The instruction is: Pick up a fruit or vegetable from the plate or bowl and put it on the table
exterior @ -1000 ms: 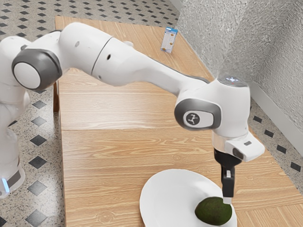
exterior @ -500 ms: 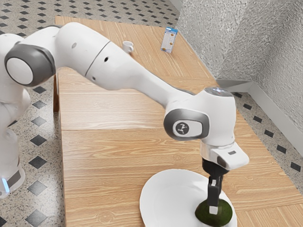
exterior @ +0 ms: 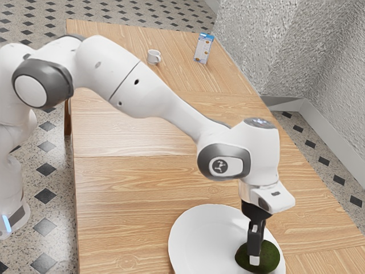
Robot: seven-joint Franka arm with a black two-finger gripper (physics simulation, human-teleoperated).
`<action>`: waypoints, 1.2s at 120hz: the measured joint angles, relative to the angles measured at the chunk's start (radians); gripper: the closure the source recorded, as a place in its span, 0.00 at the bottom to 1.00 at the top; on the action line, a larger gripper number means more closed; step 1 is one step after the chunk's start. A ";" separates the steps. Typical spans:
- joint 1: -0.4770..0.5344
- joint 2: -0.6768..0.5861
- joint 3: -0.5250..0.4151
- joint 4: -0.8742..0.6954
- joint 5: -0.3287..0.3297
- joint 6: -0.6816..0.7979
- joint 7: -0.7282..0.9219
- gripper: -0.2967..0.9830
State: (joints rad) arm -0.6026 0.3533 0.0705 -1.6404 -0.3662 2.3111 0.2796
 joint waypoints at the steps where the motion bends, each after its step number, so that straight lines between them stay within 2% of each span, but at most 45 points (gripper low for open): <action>1: 0.000 0.001 0.000 0.000 0.000 0.001 0.001 0.23; 50: 0.005 0.057 -0.003 0.015 -0.012 0.049 0.027 0.22; 68: 0.005 0.057 -0.002 0.014 -0.048 0.073 0.027 0.37; 86: 0.011 0.054 0.001 0.013 -0.080 0.090 0.018 0.38; 106: 0.004 -0.021 0.054 0.011 -0.081 0.100 0.010 0.40; 115: 0.008 -0.043 0.111 0.011 -0.080 0.102 0.008 0.40; 125: 0.102 -0.055 0.167 0.011 -0.076 0.104 0.008 0.44; 135: 0.232 -0.057 0.180 0.011 -0.072 0.105 0.012 0.46; 144: 0.309 -0.058 0.182 0.011 -0.070 0.107 0.016 0.47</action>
State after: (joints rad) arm -0.2936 0.2950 0.2528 -1.6297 -0.4359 2.4180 0.2955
